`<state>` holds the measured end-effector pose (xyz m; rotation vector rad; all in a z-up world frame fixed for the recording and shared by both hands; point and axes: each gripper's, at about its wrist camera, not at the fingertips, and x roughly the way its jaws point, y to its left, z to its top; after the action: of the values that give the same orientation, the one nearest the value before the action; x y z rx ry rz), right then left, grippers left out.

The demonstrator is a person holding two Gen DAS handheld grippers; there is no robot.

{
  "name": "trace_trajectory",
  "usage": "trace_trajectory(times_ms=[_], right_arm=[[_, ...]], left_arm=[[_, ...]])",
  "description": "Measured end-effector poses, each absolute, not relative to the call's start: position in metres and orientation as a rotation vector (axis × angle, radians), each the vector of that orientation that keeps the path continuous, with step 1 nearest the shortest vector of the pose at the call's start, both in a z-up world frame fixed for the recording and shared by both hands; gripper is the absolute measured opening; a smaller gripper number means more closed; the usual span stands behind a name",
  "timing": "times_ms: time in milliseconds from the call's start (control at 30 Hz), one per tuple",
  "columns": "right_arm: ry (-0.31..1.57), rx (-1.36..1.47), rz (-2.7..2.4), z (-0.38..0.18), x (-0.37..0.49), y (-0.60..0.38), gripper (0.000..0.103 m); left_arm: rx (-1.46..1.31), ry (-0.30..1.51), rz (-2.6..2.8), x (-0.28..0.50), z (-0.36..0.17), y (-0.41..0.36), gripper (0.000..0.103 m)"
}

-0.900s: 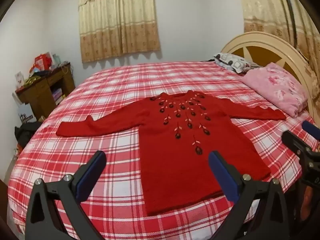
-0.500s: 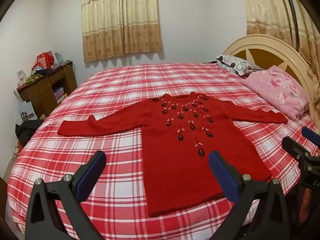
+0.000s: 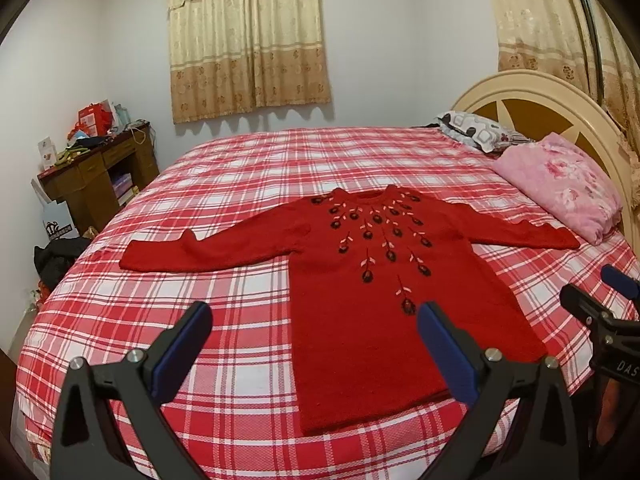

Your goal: Fold small clothes

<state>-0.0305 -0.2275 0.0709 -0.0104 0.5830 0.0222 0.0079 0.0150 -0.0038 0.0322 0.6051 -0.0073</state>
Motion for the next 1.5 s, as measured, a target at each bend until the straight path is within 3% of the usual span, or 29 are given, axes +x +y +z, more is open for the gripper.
trace_trajectory(times_ms=[1500], right_arm=[[0.61,-0.02,0.015,0.0639,-0.0241,-0.2271,0.102]], left_arm=[[0.007,0.602,0.023,0.0099,-0.009,0.0244,0.103]])
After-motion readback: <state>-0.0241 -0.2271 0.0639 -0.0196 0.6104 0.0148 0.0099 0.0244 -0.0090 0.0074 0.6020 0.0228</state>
